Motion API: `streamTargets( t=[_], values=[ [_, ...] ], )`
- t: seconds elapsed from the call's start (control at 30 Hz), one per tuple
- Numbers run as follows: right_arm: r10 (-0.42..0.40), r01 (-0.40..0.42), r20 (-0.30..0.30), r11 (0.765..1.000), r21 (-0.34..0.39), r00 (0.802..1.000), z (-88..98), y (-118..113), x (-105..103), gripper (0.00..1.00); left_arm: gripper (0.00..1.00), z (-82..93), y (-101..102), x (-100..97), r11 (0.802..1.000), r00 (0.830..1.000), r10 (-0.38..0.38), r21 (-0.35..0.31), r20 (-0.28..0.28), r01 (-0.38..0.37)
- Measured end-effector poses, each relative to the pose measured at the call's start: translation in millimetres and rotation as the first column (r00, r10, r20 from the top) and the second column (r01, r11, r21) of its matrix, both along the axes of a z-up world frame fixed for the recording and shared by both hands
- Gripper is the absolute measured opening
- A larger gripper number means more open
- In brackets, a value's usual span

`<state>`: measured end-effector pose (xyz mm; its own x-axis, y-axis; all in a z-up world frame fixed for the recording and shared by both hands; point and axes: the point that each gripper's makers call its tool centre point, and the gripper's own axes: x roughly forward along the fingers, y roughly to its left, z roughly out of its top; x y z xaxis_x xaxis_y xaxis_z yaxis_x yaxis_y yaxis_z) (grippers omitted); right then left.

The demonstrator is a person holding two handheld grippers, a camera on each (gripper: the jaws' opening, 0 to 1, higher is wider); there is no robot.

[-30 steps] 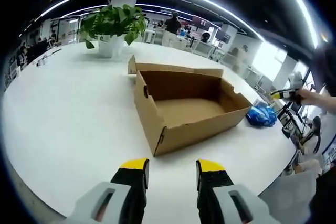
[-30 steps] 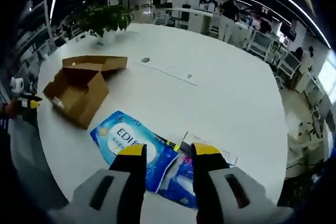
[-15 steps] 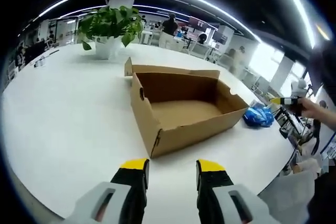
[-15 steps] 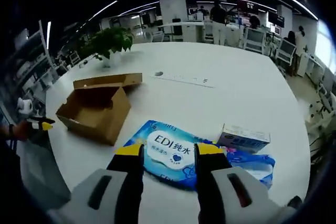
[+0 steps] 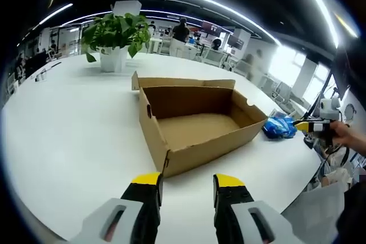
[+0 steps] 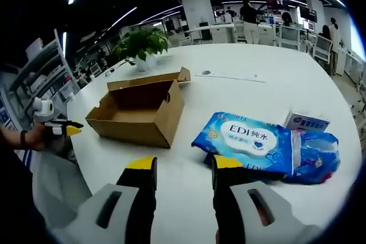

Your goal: Operate the shoe box by opening the lid, removing the specified soft item, and placing it in the target area until the item is outside and the box remains undamaged.

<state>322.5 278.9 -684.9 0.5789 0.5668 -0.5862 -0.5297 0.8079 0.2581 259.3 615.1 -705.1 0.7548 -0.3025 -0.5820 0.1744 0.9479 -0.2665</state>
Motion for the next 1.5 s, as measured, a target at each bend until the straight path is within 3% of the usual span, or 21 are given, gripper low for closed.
streamTargets(
  t=[0.17,0.27,0.43,0.57,0.73,0.9,0.93,1.07,1.33,1.47,1.5],
  values=[
    [-0.005,0.004,-0.031,1.0,-0.026,1.0,-16.5,-10,-15,0.36,0.35,17.8,-13,4.8,0.996,0.997,-0.065,0.066,0.038,0.063],
    [-0.044,0.045,-0.049,0.999,0.013,0.998,-19.1,-15,-20,0.36,0.35,31.2,-26,12.3,0.993,0.993,-0.101,0.067,0.063,0.096],
    [-0.06,0.063,-0.056,0.997,0.043,0.997,-23.7,-17,-30,0.36,0.34,53.7,-42,35.5,0.96,0.969,-0.226,0.194,0.102,0.204],
    [-0.07,0.073,-0.048,0.996,0.057,0.996,-22.1,-19,-35,0.36,0.34,65.4,-51,49.4,0.948,0.958,-0.262,0.216,0.113,0.234],
    [-0.076,0.079,-0.057,0.995,0.058,0.996,-24.9,-23,-43,0.36,0.34,67.4,-53,68.3,0.929,0.946,-0.308,0.247,0.097,0.277],
    [-0.074,0.077,-0.061,0.996,0.052,0.995,-25.9,-27,-51,0.36,0.34,63.1,-48,84.9,0.908,0.937,-0.347,0.268,0.047,0.323],
    [-0.075,0.079,-0.062,0.995,0.055,0.995,-25.5,-27,-52,0.36,0.35,57.1,-44,87.9,0.898,0.935,-0.355,0.282,0.008,0.338],
    [-0.069,0.072,-0.057,0.996,0.058,0.996,-23.2,-26,-55,0.38,0.36,49.6,-42,98.0,0.886,0.923,-0.384,0.273,-0.023,0.376],
    [-0.068,0.071,-0.053,0.996,0.056,0.996,-19.2,-27,-60,0.39,0.36,27.6,-35,110.3,0.841,0.881,-0.457,0.263,-0.122,0.472],
    [-0.058,0.062,-0.069,0.997,0.052,0.996,-22.5,-27,-65,0.41,0.4,13.0,-40,105.7,0.795,0.831,-0.525,0.243,-0.183,0.556],
    [-0.056,0.06,-0.072,0.997,0.051,0.996,-22.9,-27,-66,0.41,0.41,7.6,-42,102.5,0.778,0.812,-0.546,0.235,-0.207,0.583]
  ],
)
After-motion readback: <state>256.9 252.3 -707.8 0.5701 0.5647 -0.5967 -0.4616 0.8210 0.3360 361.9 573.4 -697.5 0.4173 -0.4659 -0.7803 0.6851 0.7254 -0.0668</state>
